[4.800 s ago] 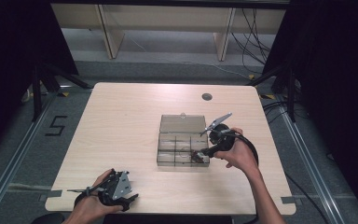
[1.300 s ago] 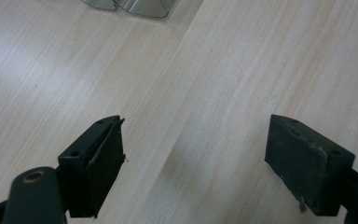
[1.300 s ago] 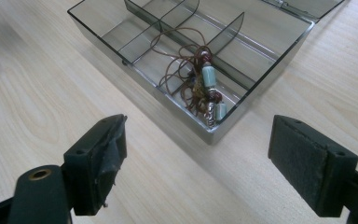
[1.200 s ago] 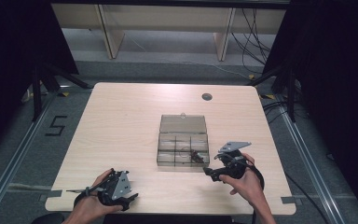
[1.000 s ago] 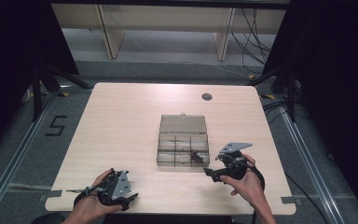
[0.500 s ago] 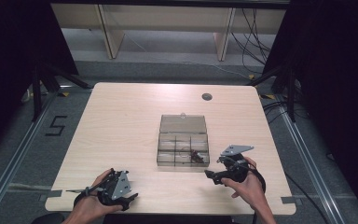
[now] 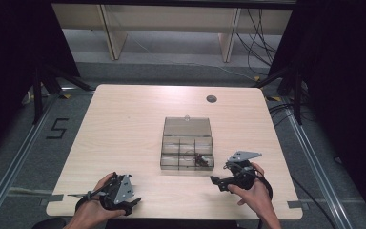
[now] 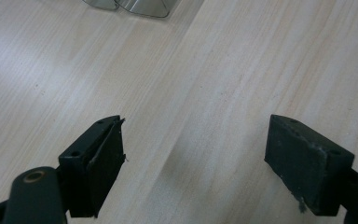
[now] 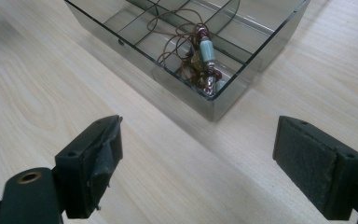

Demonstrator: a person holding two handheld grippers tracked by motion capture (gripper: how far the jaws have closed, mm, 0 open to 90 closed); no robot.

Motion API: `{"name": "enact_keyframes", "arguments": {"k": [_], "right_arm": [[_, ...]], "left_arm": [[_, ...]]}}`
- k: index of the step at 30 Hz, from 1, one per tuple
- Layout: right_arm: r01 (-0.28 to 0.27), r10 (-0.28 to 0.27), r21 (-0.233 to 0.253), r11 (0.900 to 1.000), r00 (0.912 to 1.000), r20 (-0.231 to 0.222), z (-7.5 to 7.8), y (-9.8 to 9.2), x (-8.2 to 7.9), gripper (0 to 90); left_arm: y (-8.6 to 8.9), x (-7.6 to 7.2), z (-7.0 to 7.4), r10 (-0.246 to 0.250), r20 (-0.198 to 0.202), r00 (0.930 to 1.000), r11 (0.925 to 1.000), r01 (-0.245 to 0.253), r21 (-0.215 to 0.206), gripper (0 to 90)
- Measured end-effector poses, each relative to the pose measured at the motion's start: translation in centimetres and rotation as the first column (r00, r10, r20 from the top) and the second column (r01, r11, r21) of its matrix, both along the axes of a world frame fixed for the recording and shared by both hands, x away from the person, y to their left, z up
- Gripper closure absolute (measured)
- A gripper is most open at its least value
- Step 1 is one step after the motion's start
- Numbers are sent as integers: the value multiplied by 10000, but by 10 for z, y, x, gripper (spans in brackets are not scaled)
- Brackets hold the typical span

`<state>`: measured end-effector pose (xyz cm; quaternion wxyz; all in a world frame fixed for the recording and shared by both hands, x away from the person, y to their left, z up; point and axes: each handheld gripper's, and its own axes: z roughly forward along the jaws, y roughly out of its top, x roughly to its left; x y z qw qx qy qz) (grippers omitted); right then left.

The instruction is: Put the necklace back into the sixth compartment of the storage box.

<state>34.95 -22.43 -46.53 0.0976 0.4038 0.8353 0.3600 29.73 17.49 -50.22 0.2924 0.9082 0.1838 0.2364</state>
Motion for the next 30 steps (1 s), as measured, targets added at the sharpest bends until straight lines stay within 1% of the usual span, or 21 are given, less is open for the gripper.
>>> {"name": "enact_keyframes", "arguments": {"k": [2, 3, 4, 5, 7, 8, 10, 11, 12, 13, 14, 19, 21, 22, 23, 24, 25, 26, 27, 28, 30], "right_arm": [[21, -22, 17, 10000, 10000, 69, 0, -1, -2, 163], [-5, 3, 69, 10000, 9996, 282, -2, -1, -2, 163], [74, -76, 207, 9998, 9999, 119, -2, 0, -3, 163], [-65, 65, -9, 10000, 10000, 12, -1, -2, -4, 164], [37, -39, 160, 9999, 9999, 131, -4, -1, -5, 163], [18, -19, -8, 10000, 9999, -105, -3, -2, -6, 163], [-13, 13, -75, 10000, 10000, -71, -5, -3, -6, 163], [80, -80, 157, 9998, 10000, 4, -7, -2, -7, 163], [-52, 52, -41, 10000, 9999, -92, -6, -3, -7, 163], [2, -2, -4, 10000, 9999, -167, -7, -2, -9, 163], [9, -9, 127, 9999, 10000, 24, -8, -2, -8, 163], [-76, 76, -58, 10000, 10000, -59, -7, -4, -11, 163], [-70, 70, -71, 10000, 9999, -72, -7, -4, -11, 163], [-17, 17, 32, 10000, 10000, 5, -9, -4, -12, 163], [-57, 56, -101, 9999, 9999, -113, -8, -5, -12, 163], [-38, 39, -30, 10000, 9999, 118, -11, -5, -12, 163], [-51, 52, -34, 10000, 9999, 138, -12, -6, -12, 163], [30, -30, -12, 10000, 9998, -203, -10, -5, -13, 163], [54, -53, 79, 10000, 10000, -74, -11, -6, -13, 163], [-3, 2, -67, 10000, 9999, -142, -11, -7, -14, 163], [86, -86, 63, 9999, 9999, -73, -13, -6, -14, 163]], "left_arm": [[0, 0, 0, 25, 10, 10000, 10000, -25, -4, 191], [0, 0, 0, 18, 15, 10000, 10000, -18, 17, 191], [0, 0, 0, 22, 18, 10000, 10000, -22, 12, 191], [0, 0, 0, 32, 16, 10000, 10000, -32, -3, 191], [0, 0, 0, 27, 12, 10000, 10000, -27, 2, 191], [0, 0, 0, 18, 10, 10000, 10000, -18, 10, 191], [0, 0, 0, -4, -6, 10000, 10000, 4, -4, 191], [0, 0, 0, -4, -14, 10000, 10000, 4, 17, 191], [0, 0, 0, -6, -11, 10000, 10000, 6, 25, 191], [0, 0, 0, -6, -31, 10000, 10000, 6, -26, 191], [0, 0, 0, -8, -8, 10000, 10000, 8, 25, 191], [0, 0, 0, -2, -22, 10000, 10000, 2, -32, 191], [0, 0, 0, -35, -110, 9999, 9999, 37, 131, 191], [0, 0, 0, -87, -119, 9999, 9999, 88, 70, 191], [0, 0, 0, -89, -145, 9999, 10000, 89, 38, 191], [-1, 0, -1, -20, 9, 10000, 10000, 20, -85, 191], [-1, 0, -1, -20, -12, 10000, 10000, 19, -32, 191], [0, 0, 0, -7, -31, 10000, 10000, 6, -39, 191], [0, 0, 0, 3, -3, 10000, 10000, -3, 8, 191], [0, 0, 0, 22, 3, 10000, 10000, -22, -4, 191], [0, 0, 0, 13, 20, 10000, 10000, -13, 7, 191]]}}
